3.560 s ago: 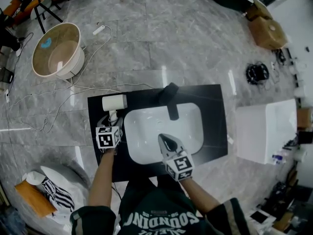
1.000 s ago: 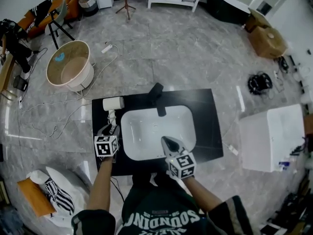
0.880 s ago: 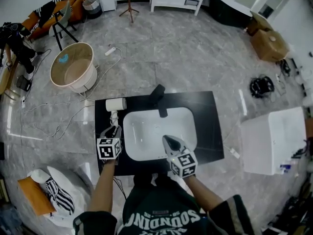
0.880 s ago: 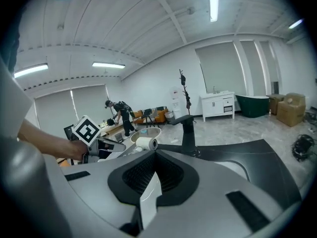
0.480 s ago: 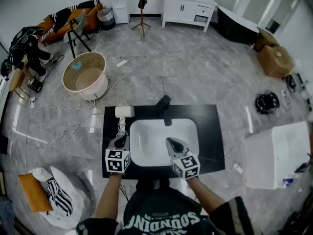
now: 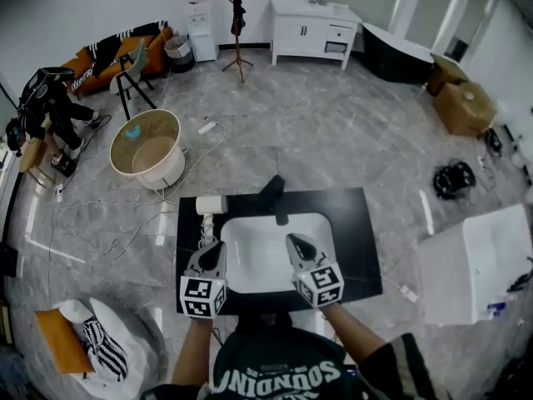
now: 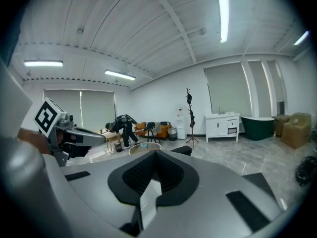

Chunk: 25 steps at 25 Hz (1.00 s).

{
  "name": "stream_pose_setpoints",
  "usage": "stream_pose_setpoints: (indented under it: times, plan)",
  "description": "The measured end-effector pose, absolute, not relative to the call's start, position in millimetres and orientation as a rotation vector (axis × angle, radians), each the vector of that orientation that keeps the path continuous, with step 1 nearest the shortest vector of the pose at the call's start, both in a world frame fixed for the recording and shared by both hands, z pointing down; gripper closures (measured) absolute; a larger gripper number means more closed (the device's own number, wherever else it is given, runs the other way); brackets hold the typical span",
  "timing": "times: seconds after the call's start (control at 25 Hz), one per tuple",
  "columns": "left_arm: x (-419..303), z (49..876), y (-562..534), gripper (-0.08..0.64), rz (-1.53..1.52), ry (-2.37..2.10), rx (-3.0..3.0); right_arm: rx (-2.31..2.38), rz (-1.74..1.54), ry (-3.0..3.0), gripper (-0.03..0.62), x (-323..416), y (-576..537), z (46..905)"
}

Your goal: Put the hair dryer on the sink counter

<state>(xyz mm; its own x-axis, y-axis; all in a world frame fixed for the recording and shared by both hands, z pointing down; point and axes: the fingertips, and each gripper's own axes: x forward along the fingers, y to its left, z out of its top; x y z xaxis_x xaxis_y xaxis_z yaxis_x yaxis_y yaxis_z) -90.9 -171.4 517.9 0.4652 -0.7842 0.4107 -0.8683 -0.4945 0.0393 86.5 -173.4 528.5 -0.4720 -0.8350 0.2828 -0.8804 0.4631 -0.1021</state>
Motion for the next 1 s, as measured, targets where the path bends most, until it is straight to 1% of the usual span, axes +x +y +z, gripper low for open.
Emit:
stream_pose_setpoints:
  times: [0.24, 0.52, 1.0]
  plan:
    - [-80, 519, -170, 0.558, 0.489, -1.411, 2.499, 1.558, 0.275, -2.506, 0.593, 102, -171, 520]
    - [-67, 519, -173, 0.558, 0.475, -1.377, 2.520, 1.564, 0.289, -2.511, 0.594, 109, -170, 521]
    - [-66, 525, -172, 0.558, 0.465, -1.347, 2.515, 1.560, 0.307, -2.494, 0.594, 108, -165, 524]
